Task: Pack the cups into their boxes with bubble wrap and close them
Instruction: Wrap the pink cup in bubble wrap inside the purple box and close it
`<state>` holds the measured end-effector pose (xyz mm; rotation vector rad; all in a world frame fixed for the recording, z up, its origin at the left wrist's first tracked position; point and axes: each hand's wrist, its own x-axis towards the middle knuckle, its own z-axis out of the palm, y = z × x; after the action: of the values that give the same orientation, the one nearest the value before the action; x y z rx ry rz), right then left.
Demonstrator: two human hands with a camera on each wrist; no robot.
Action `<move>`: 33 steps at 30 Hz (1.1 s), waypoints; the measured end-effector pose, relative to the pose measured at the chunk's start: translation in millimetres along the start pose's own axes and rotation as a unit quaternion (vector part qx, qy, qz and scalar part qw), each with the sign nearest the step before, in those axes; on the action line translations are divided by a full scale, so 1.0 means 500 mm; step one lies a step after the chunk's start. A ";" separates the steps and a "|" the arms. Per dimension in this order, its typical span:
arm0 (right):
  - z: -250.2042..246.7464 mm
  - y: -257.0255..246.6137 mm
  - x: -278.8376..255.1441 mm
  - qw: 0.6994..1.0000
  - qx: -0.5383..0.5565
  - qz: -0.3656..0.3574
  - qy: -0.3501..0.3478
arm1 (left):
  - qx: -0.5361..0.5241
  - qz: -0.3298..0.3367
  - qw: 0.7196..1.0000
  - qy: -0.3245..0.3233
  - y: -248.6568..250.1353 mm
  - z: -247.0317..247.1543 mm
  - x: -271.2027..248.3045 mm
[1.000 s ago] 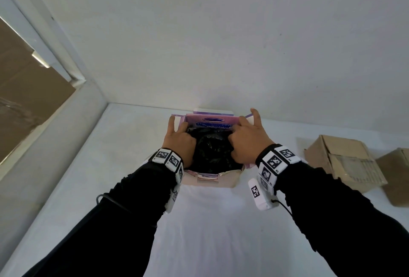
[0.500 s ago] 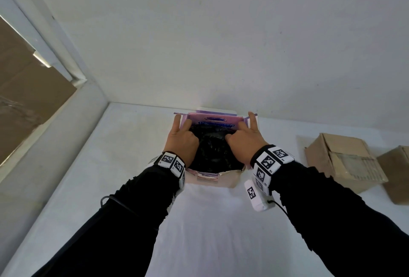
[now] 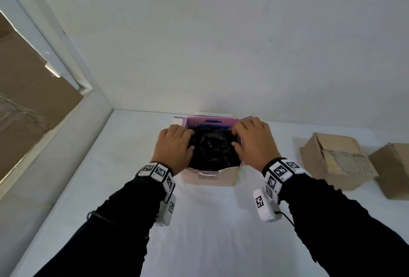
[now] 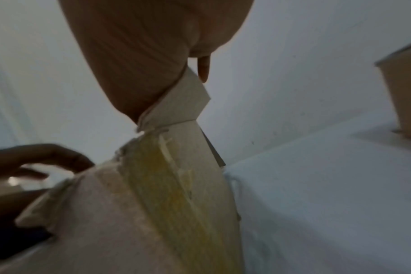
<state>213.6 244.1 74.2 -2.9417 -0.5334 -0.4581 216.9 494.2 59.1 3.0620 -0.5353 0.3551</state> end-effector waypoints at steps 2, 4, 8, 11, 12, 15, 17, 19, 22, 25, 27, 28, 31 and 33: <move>0.002 0.012 -0.025 0.989 0.079 0.103 0.075 | -0.010 -0.089 0.995 0.042 -0.018 -0.007 -0.028; 0.009 0.020 -0.048 0.952 0.183 0.228 0.085 | -0.045 -0.207 0.977 -0.013 -0.035 -0.011 -0.049; 0.017 -0.006 -0.073 0.899 0.322 0.294 0.042 | -0.303 -0.256 0.918 -0.010 -0.037 -0.030 -0.071; 0.018 -0.045 -0.092 0.911 0.343 0.223 0.057 | -0.385 -0.181 0.902 0.069 0.000 -0.046 -0.080; 0.021 -0.054 -0.097 0.916 0.341 0.205 0.050 | -0.383 -0.151 0.909 0.066 0.013 -0.045 -0.081; 0.036 -0.058 -0.107 0.943 0.275 0.183 0.035 | -0.277 -0.078 0.957 0.029 0.030 -0.020 -0.078; 0.044 -0.046 -0.103 0.957 0.232 0.169 0.042 | -0.232 -0.063 0.971 0.012 0.033 -0.003 -0.077; 0.047 -0.032 -0.092 0.958 0.230 0.165 0.040 | -0.184 -0.066 0.980 0.028 0.040 0.008 -0.077; 0.048 -0.010 -0.058 0.933 0.287 0.219 0.009 | -0.192 -0.147 0.970 0.014 0.041 0.014 -0.062; 0.069 0.018 -0.013 0.905 0.317 0.273 -0.083 | -0.262 -0.194 0.942 -0.076 0.033 0.021 -0.048; 0.078 0.026 0.012 0.901 0.310 0.268 -0.140 | -0.272 -0.199 0.939 -0.075 0.023 0.024 -0.050; 0.078 0.026 0.023 0.899 0.314 0.263 -0.153 | -0.271 -0.199 0.939 -0.072 0.019 0.025 -0.052; 0.078 0.023 0.052 0.865 0.378 0.289 -0.156 | -0.314 -0.200 0.926 -0.063 0.005 0.025 -0.059; 0.080 0.021 0.066 0.823 0.436 0.329 -0.154 | -0.344 -0.188 0.918 -0.056 -0.003 0.021 -0.061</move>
<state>257.9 251.7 46.2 -2.0737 0.2408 0.2940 191.7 505.4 41.9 2.4177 -0.0334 -0.0280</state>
